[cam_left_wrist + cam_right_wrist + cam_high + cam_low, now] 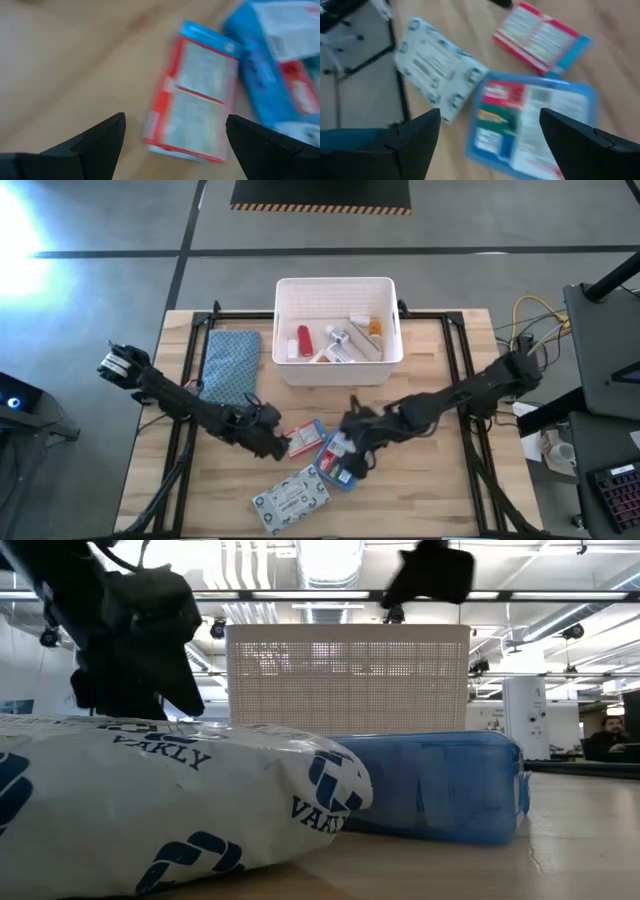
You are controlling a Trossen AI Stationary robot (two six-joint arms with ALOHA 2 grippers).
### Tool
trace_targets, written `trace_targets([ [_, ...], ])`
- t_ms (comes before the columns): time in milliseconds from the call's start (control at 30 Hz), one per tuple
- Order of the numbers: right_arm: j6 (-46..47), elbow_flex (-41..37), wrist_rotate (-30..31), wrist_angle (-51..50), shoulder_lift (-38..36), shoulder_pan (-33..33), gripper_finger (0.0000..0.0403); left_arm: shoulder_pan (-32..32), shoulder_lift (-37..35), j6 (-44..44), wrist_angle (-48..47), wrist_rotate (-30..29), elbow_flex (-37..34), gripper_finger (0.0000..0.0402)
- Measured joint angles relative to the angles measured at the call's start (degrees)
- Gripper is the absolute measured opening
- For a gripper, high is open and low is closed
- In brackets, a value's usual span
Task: Pick & place medical supplies in basket/bin
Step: Put the red medicine box into the white bin
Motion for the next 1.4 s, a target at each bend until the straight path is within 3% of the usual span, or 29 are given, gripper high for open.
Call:
trace_targets([
  [267,4.9,9.6,0.8,3.3,14.8,-1.4,0.0327,1.3,0.0,-1.0,5.5,-1.0,-5.2,0.0322],
  [467,1.8,19.6,9.0,2.9,24.2,-1.3,0.0327,1.3,0.0,-1.1,6.6,-1.0,-6.8,0.0322],
  [667,-10.0,31.8,18.7,-12.0,31.8,0.2,0.0327,0.9,-0.1,3.3,17.8,0.6,-9.1,0.0322],
  [800,-11.5,38.1,19.6,-21.8,34.8,0.4,0.0327,1.4,-0.1,5.2,20.0,0.7,-10.1,0.0322],
  [1000,-14.3,40.2,20.1,-23.0,37.8,-0.1,0.0327,3.3,-0.1,5.3,20.0,3.5,-12.6,0.0322],
  [1200,-19.3,39.6,19.2,-23.2,40.2,-0.2,0.0327,5.5,-0.1,4.8,24.6,11.9,-14.6,0.0322],
  [1400,-21.0,39.0,23.6,-23.3,40.9,-0.2,0.0327,6.7,-0.1,6.2,27.2,13.2,-14.6,0.0322],
])
